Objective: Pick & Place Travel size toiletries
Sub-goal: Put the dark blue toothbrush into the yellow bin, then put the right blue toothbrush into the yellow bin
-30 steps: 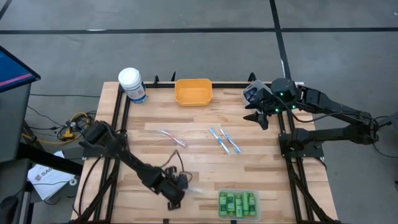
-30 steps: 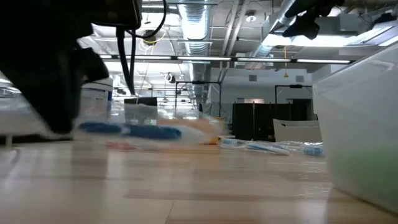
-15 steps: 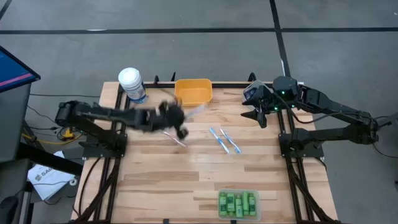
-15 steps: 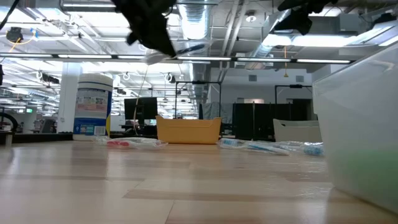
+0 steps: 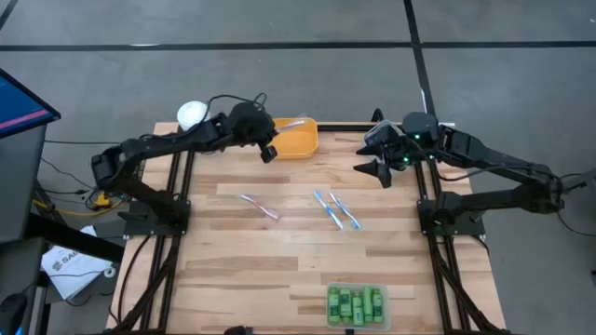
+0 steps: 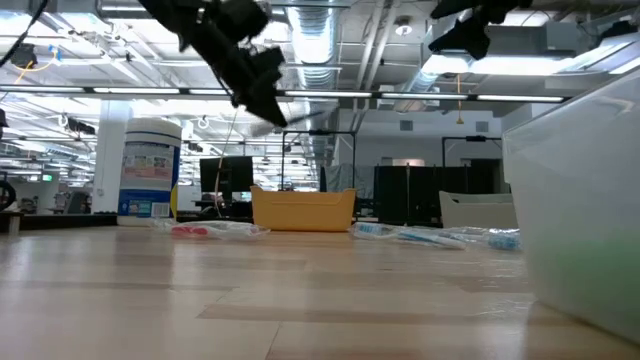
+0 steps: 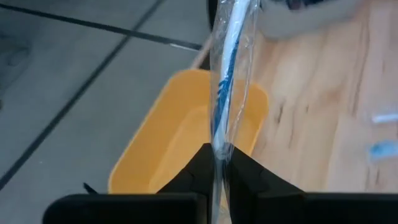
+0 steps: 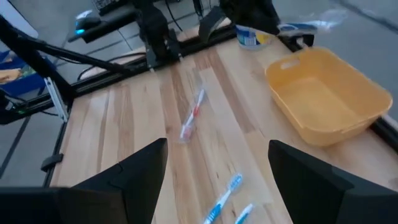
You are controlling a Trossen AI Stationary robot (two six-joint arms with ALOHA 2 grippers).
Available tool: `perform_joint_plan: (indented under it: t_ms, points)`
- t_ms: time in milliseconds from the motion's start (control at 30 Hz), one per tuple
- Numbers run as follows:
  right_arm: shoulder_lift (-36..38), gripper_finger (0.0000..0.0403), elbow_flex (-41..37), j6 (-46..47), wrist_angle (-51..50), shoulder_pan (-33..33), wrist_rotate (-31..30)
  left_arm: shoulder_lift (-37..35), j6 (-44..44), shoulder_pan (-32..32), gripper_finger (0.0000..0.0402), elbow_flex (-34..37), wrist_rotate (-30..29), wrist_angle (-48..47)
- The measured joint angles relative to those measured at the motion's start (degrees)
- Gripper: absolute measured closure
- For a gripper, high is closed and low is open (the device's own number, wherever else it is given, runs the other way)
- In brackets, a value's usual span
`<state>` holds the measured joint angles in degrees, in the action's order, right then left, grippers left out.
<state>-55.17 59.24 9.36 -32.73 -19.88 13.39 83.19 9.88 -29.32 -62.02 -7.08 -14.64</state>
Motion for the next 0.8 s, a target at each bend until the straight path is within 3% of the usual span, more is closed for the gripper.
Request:
perform_joint_plan:
  t_ms: [133,433,667,800]
  points:
    - [-2.45,0.0133,-0.04,2.43,2.59,-0.13,-0.15,4.88,5.19,-1.93,0.0385,0.00,4.49,0.05]
    - [-11.94,0.0133,-0.04,8.04,5.47,-0.13,-4.42,12.13,14.11,-3.33,0.0357,-0.07,3.48,0.73]
    - [-19.56,0.0133,-0.04,14.66,3.87,-0.10,-5.07,13.08,15.40,-3.91,0.0275,-0.07,3.94,1.02]
    - [-22.81,0.0133,-0.04,17.74,-0.90,0.71,-9.24,13.08,15.38,-3.89,0.0214,-0.07,3.92,1.03]
